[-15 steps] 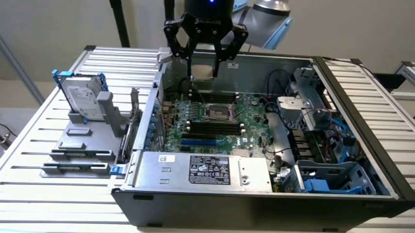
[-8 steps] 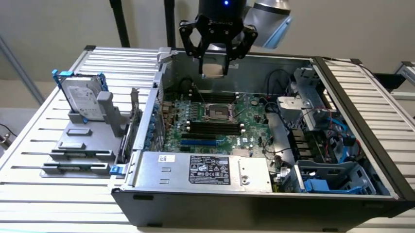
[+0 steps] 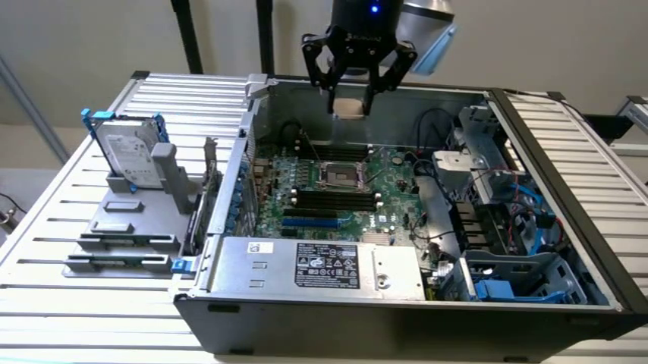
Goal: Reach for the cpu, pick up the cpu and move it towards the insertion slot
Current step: 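Pick up the cpu and move it towards the insertion slot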
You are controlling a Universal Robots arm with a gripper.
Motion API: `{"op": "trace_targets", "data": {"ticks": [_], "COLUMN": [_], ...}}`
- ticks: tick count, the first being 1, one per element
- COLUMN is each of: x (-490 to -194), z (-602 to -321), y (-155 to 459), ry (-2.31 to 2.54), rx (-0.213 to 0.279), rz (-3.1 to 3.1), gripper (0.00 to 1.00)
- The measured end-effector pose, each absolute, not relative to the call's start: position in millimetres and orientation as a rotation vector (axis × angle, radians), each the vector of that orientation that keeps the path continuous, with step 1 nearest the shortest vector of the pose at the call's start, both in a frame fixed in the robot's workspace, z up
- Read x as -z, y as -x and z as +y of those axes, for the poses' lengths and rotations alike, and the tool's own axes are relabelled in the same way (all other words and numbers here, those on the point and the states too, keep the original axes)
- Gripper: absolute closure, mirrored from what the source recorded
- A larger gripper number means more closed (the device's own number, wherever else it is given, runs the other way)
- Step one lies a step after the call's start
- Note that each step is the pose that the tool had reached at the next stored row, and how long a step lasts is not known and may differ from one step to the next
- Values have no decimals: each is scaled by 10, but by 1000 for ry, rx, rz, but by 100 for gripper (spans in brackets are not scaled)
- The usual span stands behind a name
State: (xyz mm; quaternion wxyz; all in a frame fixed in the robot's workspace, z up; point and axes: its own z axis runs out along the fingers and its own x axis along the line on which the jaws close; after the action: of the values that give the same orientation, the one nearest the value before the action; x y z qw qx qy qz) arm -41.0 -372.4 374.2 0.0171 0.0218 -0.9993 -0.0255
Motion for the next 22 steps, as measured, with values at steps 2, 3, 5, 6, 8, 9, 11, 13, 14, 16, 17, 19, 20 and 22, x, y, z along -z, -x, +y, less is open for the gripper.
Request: {"op": "trace_targets", "data": {"ticks": [2,3,5,6,8,9,11,13,14,16,17,19,20,22], "x": [-3731,-3727,-3720,-3719,-3717,-3716,-3713,-3711,-3711,-3711,-3711,-3711,-3711,-3712], "z": [-3694,-3681,-3657,-3644,-3615,-3601,-3575,-3552,-3538,-3505,-3484,-3449,-3438,-3429], "y": [360,335,292,275,248,239,226,222,221,221,221,221,221,223], "ry": [-67,-66,-63,-61,-57,-54,-47,-37,-31,-24,-22,-19,-16,-4], "rx": [79,79,78,78,77,77,77,77,77,77,77,77,77,77], "rz": [-3106,-3106,-3106,-3106,-3106,-3106,-3106,-3107,-3107,-3107,-3107,-3107,-3107,-3107], "gripper": [45,45,45,45,45,45,45,45,45,45,45,45,45,45]}}
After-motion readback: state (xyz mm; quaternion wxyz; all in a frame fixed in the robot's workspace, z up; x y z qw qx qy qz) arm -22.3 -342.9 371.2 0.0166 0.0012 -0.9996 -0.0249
